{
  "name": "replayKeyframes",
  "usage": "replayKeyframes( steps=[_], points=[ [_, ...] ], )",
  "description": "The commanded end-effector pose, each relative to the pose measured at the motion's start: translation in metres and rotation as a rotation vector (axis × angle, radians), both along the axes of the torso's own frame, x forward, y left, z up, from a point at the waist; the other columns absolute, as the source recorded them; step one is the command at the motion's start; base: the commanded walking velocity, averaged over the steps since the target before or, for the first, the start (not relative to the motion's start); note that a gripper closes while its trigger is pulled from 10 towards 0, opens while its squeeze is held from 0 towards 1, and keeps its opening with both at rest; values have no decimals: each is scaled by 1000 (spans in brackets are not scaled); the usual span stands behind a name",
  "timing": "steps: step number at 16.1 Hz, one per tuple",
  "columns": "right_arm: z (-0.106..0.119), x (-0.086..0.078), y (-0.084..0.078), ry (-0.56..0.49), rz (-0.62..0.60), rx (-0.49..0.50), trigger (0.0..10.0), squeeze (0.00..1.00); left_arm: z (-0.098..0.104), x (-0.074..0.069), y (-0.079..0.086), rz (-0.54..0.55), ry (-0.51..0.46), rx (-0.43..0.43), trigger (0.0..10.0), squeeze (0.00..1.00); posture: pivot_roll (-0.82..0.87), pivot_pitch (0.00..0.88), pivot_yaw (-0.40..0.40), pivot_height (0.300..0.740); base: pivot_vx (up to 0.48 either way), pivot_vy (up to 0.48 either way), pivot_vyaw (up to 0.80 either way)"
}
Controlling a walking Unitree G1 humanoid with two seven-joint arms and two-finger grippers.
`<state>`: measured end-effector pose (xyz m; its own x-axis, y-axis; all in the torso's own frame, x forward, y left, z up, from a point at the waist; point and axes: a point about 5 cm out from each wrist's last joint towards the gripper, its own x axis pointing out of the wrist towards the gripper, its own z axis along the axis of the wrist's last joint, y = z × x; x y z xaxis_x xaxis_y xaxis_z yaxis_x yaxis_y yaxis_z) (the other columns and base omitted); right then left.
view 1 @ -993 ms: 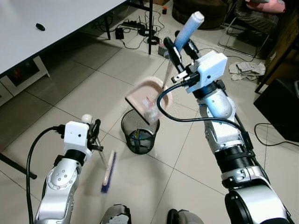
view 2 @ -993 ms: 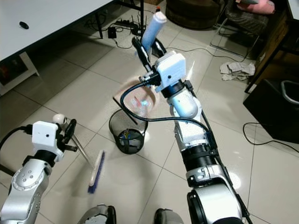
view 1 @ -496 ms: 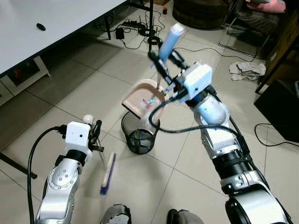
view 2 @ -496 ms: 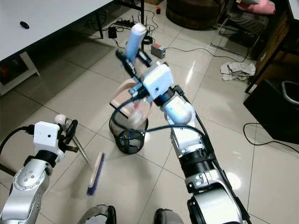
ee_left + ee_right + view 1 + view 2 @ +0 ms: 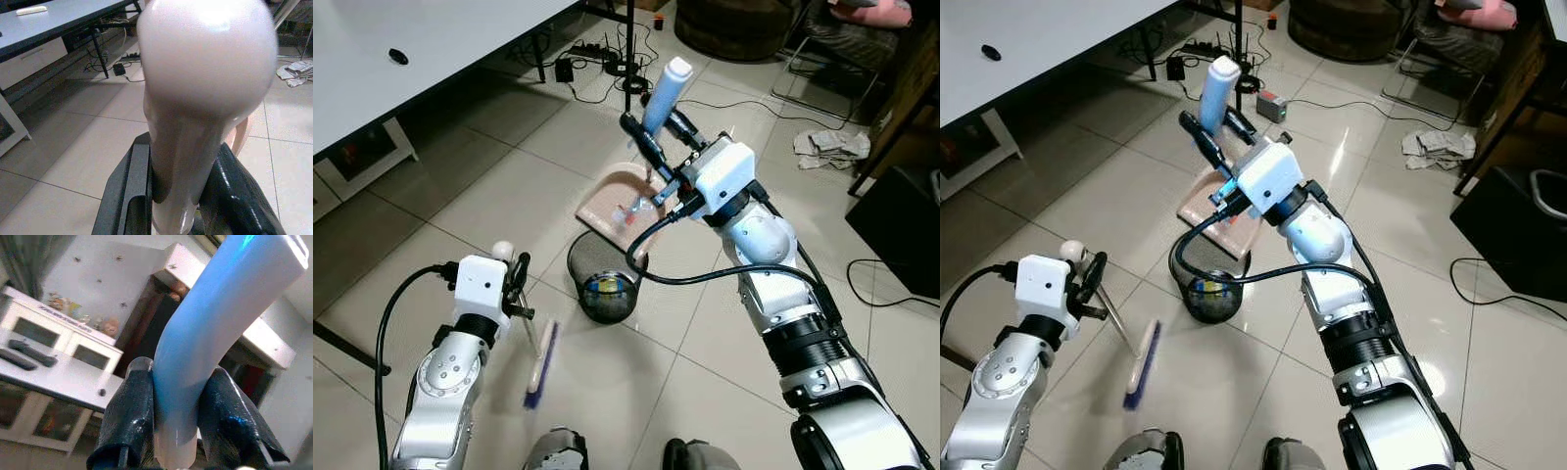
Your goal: Sweep floor
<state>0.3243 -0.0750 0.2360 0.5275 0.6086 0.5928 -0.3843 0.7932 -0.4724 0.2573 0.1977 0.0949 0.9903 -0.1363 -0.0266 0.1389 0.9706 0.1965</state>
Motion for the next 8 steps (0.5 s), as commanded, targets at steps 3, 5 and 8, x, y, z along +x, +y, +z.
replayKeyframes(
  steps=[3, 5, 8],
  points=[
    [45, 21, -79, -63, -405, 212, 10000, 0, -5, 0, -10, -70, 16, 10, 10000, 0, 58, 86, 8, 740, 0, 0, 0],
    [48, 25, -115, -22, -551, 178, 10000, 0, -5, 0, -17, -100, 14, -10, 10000, 0, 45, 83, 11, 740, 0, 0, 0],
    [37, 28, -163, 86, -778, 214, 10000, 0, -2, 3, -24, -122, -4, -38, 10000, 0, 30, 85, 18, 740, 0, 0, -800]
  ],
)
